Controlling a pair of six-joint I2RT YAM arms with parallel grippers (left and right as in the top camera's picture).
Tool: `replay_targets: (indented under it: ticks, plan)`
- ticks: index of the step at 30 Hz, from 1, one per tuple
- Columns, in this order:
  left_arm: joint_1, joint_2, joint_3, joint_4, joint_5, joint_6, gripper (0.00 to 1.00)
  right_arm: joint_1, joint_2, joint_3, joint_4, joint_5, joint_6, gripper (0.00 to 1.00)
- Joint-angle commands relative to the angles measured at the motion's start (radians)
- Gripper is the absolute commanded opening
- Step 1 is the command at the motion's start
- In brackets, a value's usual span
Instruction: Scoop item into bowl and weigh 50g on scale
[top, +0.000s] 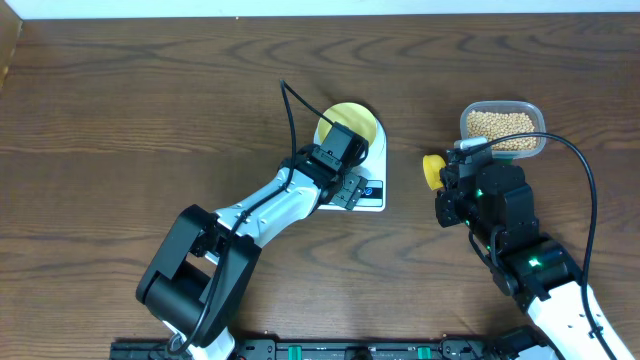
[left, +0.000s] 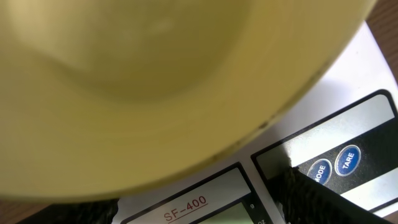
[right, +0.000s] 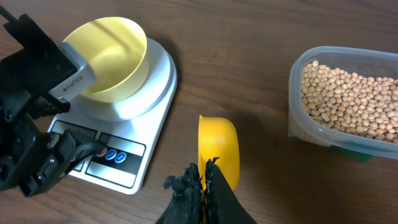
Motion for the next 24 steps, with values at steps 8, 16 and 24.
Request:
replay_targets:
  ticks: [8,16,24]
  plan:
    - [-0.001,0.049,-0.034,-0.02,-0.012,0.0,0.84,-0.007,0.005,0.015,-0.001,0.012,-0.014,0.01]
    - [-0.06,0.083,-0.034,-0.016,-0.064,0.023,0.84,-0.007,0.005,0.015,-0.002,0.011,-0.014,0.01]
    - [-0.061,0.12,-0.034,-0.012,-0.064,-0.002,0.84,-0.007,0.005,0.015,-0.005,0.012,-0.014,0.01]
